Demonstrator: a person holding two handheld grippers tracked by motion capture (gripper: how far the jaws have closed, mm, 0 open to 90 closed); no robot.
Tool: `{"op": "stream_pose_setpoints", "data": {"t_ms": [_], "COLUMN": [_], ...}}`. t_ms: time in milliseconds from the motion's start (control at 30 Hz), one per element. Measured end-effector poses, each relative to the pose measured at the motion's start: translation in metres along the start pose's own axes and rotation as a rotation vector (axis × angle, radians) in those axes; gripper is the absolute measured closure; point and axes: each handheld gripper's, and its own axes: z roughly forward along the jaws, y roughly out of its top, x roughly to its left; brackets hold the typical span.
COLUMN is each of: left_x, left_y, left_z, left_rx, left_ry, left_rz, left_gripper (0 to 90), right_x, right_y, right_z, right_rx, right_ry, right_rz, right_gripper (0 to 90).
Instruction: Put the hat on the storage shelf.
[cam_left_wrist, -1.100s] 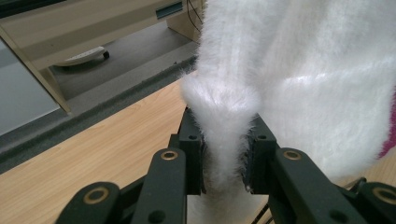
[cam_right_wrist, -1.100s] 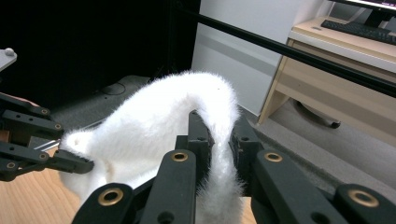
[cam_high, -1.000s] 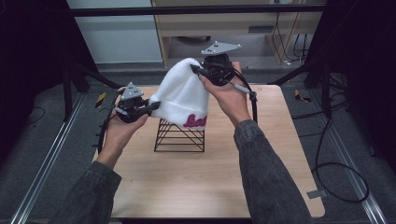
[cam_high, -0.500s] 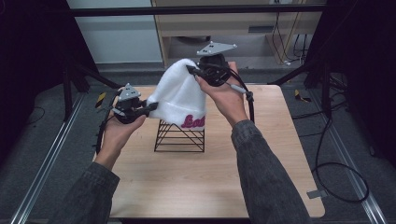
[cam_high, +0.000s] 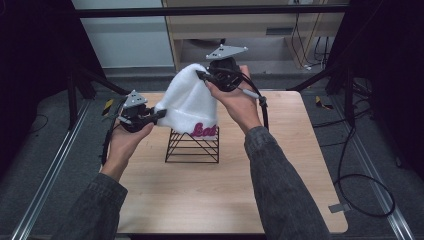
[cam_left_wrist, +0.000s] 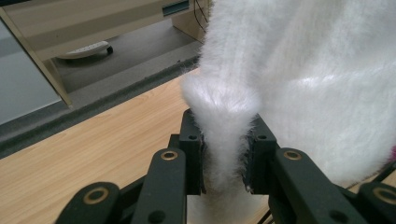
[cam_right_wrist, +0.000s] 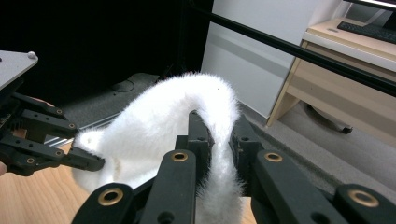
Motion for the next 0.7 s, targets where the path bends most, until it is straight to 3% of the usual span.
{"op": "stream_pose_setpoints", "data": {"t_ms": [233, 367, 500, 700], "left_x": [0.002, -0.001, -0.003, -0.008], "left_y": [-0.009, -0.014, -0.021, -0.035], "left_z": [-0.003, -0.010, -0.011, -0.012], "left_rx": [-0.001, -0.002, -0.008, 0.003], "left_ry": [-0.011, -0.018, -0.039, -0.067], "left_rz": [-0.011, 0.004, -0.005, 0.013], "left_gripper": [72.8, 72.7, 72.4, 72.3], "right_x": [0.003, 0.010, 0.018, 0.028], "right_y": [-0.002, -0.002, -0.004, -0.015], "right_z": [0.004, 0.000, -0.005, -0.013], "right_rx": [0.002, 0.003, 0.021, 0.064], "right_ry": [0.017, 0.025, 0.027, 0.053], "right_rz": [-0.005, -0.019, -0.034, -0.049], "right_gripper": [82.2, 82.2, 82.1, 81.9]}}
